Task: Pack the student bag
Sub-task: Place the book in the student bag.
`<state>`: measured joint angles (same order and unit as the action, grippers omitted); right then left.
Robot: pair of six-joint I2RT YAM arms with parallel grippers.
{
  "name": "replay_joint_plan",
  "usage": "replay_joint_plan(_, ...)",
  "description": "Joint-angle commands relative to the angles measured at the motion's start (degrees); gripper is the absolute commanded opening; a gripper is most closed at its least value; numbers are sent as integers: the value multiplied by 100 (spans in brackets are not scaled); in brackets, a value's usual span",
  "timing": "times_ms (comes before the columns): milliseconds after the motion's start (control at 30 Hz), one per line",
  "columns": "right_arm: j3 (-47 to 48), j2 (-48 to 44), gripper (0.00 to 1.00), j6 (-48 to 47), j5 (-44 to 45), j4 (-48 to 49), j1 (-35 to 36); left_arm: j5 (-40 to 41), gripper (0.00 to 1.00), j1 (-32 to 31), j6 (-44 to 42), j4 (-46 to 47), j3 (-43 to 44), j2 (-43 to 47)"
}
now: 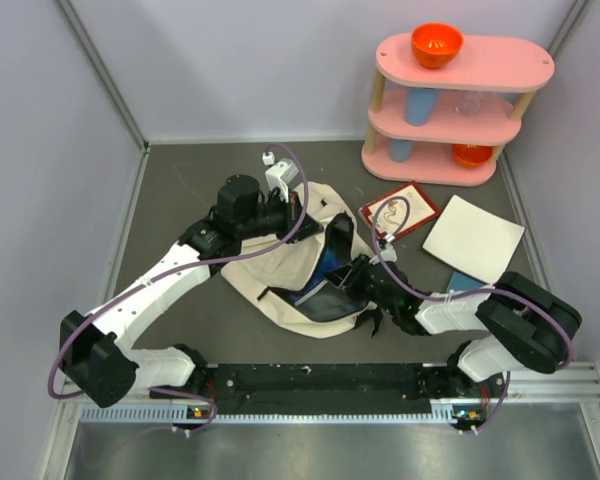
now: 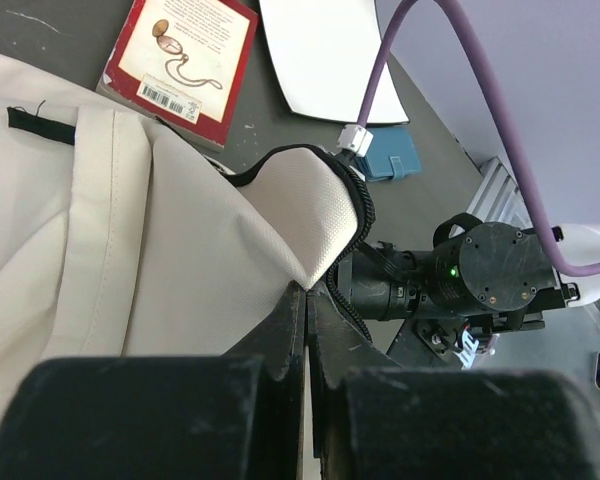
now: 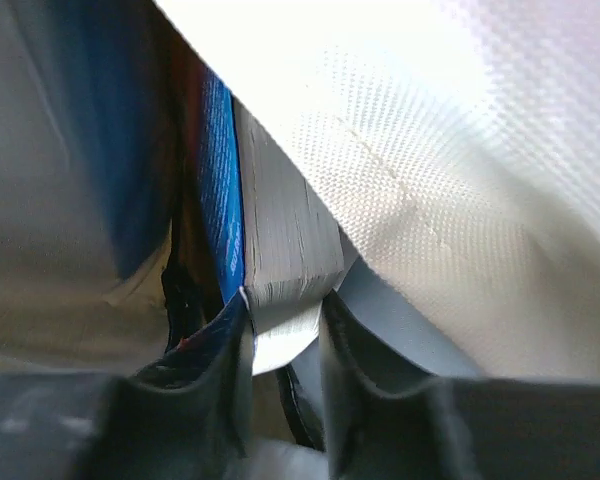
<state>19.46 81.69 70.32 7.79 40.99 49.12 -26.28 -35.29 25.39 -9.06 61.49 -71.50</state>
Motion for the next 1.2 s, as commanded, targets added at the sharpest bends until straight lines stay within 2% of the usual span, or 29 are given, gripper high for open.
replay_joint_plan(0,242,188,16,-19,-199,962,-17,-140,0,4,19,528,82,111)
replay_joint_plan(167,427,725,4,8,-428,1875,-26,-149,0,4,-16,484,91,137)
replay_joint_plan(267,505,647,1,25,-279,1956,-26,-132,0,4,54,528,21,172)
replay_joint_plan(400,970,374,0,-72,336,1081,-61,-202,0,4,98,607,3,128)
replay_joint_plan(500,1147,330,0,95,661,770,-131,-211,0,4,98,616,47,102)
replay_joint_plan(600,755,155,0,201,995,928,-122,-123,0,4,10,528,99,119)
replay_joint_plan(667,516,-64,0,332,1154,675,-175,-114,0,4,-34,458,117,154)
replay_joint_plan(800,532,101,0,368,988,646,-184,-123,0,13,1,581,73,155)
replay_joint_plan(1000,1138,1014,0,491,408,1375,-184,-255,0,13,10,537,143,119)
replay_joint_plan(1067,1235,990,0,421,170,1561,-158,-150,0,13,-51,458,161,163)
replay_joint_plan(1133,1279,675,0,167,161,1281,-105,-96,0,13,-86,396,161,189)
replay_joint_plan(1167,1305,516,0,18,187,845,-87,-70,0,13,-95,388,152,198)
